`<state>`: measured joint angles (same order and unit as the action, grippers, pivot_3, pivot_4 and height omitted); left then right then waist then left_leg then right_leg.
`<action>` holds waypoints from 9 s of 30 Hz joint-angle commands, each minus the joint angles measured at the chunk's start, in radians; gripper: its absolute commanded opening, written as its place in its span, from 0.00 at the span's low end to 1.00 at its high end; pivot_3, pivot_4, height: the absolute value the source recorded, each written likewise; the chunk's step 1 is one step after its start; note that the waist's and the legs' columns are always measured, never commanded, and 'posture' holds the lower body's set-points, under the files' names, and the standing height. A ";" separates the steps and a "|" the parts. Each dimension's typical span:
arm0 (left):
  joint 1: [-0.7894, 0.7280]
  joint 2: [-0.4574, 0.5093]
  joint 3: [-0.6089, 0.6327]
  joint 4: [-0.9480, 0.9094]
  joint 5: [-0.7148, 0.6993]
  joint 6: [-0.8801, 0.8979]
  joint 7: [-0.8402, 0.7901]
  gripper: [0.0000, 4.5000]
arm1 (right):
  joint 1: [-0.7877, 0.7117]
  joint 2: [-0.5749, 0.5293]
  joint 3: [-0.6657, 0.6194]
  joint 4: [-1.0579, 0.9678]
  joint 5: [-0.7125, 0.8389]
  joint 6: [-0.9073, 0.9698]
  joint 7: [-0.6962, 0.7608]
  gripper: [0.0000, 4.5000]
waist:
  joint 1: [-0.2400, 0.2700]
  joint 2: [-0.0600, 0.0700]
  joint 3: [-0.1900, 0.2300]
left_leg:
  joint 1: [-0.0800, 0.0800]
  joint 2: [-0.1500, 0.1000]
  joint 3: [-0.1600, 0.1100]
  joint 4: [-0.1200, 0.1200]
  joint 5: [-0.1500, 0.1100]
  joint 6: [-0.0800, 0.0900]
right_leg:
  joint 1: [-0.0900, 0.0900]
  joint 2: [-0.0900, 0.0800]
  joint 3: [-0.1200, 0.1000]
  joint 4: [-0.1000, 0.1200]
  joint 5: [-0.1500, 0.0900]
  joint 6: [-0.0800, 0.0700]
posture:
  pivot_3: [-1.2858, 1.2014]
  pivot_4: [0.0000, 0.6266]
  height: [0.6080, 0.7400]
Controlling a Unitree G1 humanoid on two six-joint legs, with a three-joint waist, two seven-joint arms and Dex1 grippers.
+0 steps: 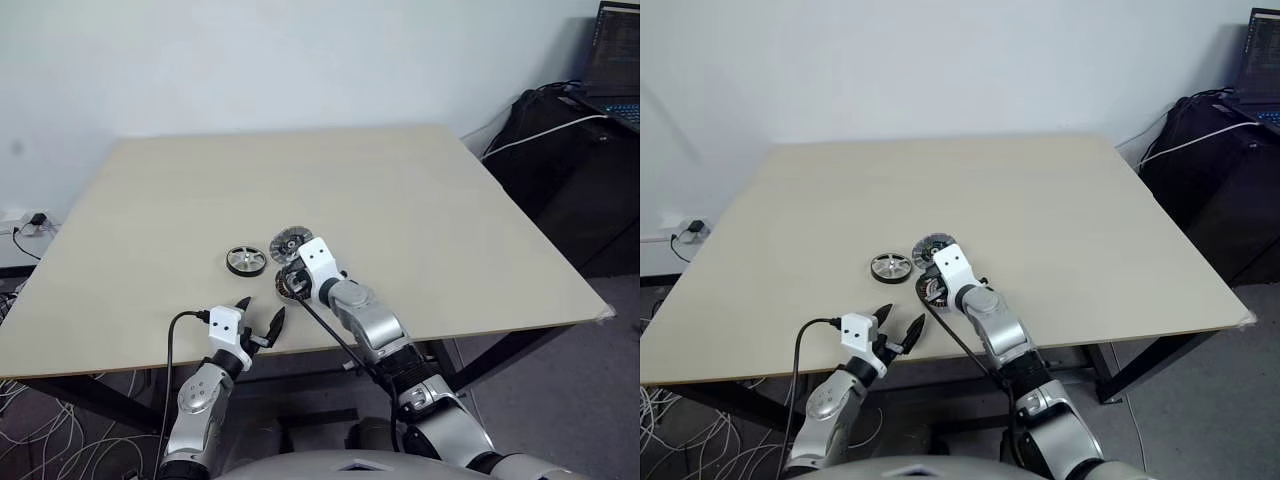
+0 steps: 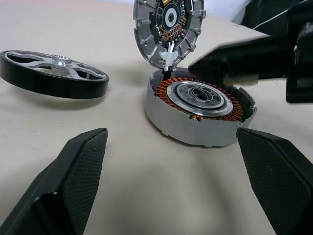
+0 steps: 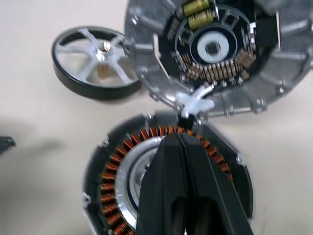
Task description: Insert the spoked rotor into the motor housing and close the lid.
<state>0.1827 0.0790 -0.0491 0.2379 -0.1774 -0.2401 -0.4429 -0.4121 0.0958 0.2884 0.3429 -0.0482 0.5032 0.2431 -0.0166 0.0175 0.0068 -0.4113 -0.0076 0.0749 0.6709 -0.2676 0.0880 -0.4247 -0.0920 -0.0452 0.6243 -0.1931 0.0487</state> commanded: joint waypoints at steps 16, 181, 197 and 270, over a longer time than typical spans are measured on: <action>-0.016 -0.006 0.011 -0.003 -0.014 -0.005 -0.001 1.00 | -0.116 0.037 0.000 0.174 -0.018 -0.046 -0.008 0.01 | -0.006 0.000 0.000 | 0.000 0.000 0.000 0.003 0.000 0.000 | 0.000 0.000 0.000 0.003 0.000 0.000 | 0.52 0.00 1.00; -0.037 0.035 0.181 0.047 -0.071 -0.001 0.075 1.00 | 0.168 -0.039 -0.037 -0.403 0.138 0.051 0.073 0.01 | 0.005 -0.006 0.000 | -0.001 0.001 -0.004 -0.005 0.000 -0.001 | -0.004 -0.006 -0.001 0.001 -0.003 -0.004 | 0.52 0.00 1.00; -0.218 -0.070 0.269 -0.202 -0.399 0.420 0.154 1.00 | 0.377 -0.111 -0.021 -0.574 0.151 0.094 0.049 0.01 | 0.002 -0.017 0.006 | -0.001 0.001 -0.004 -0.003 0.000 -0.001 | -0.002 -0.005 -0.001 0.001 -0.002 -0.002 | 0.52 0.00 1.00; -0.419 -0.209 0.473 -0.040 -0.625 0.772 0.527 0.08 | 0.394 -0.090 -0.068 -0.570 0.187 0.091 -0.024 0.00 | 0.006 -0.020 0.007 | -0.001 0.000 -0.004 0.003 0.002 -0.003 | 0.001 0.001 -0.002 0.002 -0.002 -0.002 | 0.52 0.00 1.00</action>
<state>-0.2198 -0.0941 0.4258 0.2003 -0.7896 0.5392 0.0873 -0.0123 0.0006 0.2269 -0.2008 0.1266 0.6134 0.2197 -0.0103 -0.0027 0.0136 -0.4120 -0.0081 0.0705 0.6737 -0.2658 0.0852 -0.4234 -0.0915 -0.0470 0.6263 -0.1950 0.0472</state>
